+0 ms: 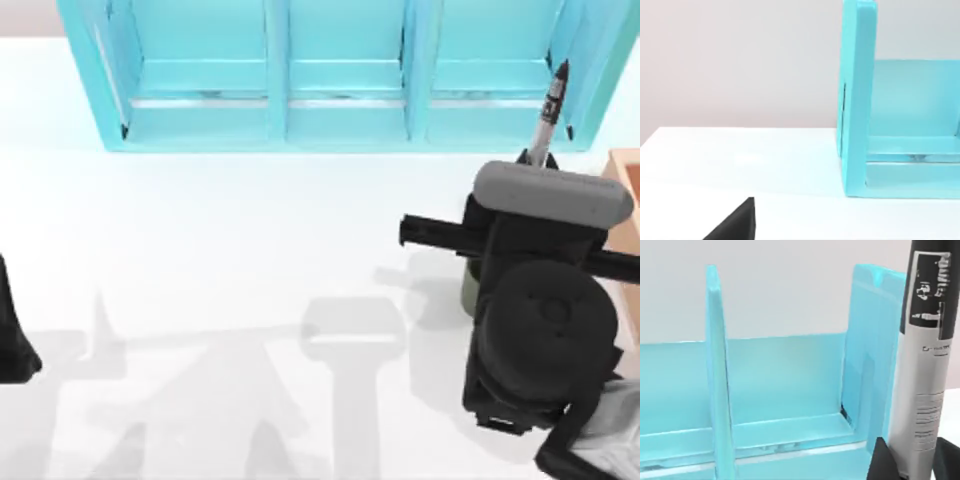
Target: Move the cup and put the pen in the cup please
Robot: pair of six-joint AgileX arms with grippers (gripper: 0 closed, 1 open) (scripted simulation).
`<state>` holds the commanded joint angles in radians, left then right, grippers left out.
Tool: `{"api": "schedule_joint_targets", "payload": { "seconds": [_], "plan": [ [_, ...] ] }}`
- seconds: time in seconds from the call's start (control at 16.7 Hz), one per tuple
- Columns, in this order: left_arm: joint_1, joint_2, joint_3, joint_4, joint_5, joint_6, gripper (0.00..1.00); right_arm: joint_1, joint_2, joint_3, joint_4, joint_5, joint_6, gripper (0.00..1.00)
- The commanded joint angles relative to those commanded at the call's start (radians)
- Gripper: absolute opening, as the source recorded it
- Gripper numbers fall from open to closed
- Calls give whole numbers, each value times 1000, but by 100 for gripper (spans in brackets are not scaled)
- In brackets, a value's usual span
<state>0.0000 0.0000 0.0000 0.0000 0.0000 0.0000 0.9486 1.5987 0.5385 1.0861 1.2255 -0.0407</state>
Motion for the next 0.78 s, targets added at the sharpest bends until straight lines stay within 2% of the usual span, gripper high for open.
{"api": "schedule_joint_targets", "payload": {
  "seconds": [0.12, 0.36, 0.78],
  "plan": [
    [0, 0, 0, 0, 0, 0, 100, -34, 24, 10, 22, -35, 8, 0],
    [0, 0, 0, 0, 0, 0, 100, -40, 27, 13, 27, -41, 10, 0],
    [0, 0, 0, 0, 0, 0, 100, -40, 27, 13, 27, -41, 10, 53]
  ]
}}
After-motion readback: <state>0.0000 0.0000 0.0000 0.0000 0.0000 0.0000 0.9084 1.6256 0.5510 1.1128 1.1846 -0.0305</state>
